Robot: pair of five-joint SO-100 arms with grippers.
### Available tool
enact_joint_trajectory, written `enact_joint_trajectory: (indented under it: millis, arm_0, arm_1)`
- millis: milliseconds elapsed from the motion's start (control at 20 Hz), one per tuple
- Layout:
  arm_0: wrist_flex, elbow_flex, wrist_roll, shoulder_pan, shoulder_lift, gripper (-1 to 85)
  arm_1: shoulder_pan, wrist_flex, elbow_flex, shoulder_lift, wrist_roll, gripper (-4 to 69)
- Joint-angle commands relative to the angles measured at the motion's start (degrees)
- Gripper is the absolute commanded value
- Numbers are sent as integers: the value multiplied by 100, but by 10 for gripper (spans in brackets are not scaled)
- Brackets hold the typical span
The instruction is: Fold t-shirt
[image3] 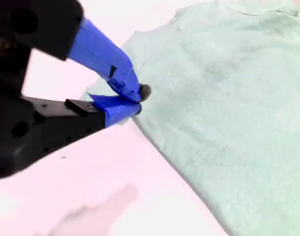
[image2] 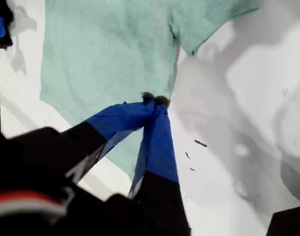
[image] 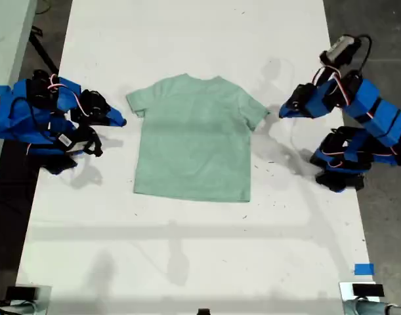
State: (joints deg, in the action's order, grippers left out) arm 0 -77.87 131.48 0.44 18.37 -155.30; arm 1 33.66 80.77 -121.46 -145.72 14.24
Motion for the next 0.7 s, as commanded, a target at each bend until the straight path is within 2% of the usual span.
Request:
enact_joint_trajectory:
  millis: [0,200,300,400,450,650]
  arm_0:
    - [-281,-1187,413,378,826,0]
    - [-888,-2364,984,940,1995,5]
    - [-1178,-2856,1310,1125,2505,57]
    - [-1696,-3480,1512,1213,3234,152]
    - [-1775,-3621,1521,1213,3410,173]
    - [-1775,-3630,1529,1327,3472,222]
  arm_1:
    - [501,510,1310,677,501,-7]
    - [914,984,2426,1459,923,25]
    - [958,1090,2672,1731,1020,75]
    - [923,1125,2760,1934,1037,222]
    - [905,1125,2760,1995,1063,262]
    - [914,1116,2549,2021,1081,289]
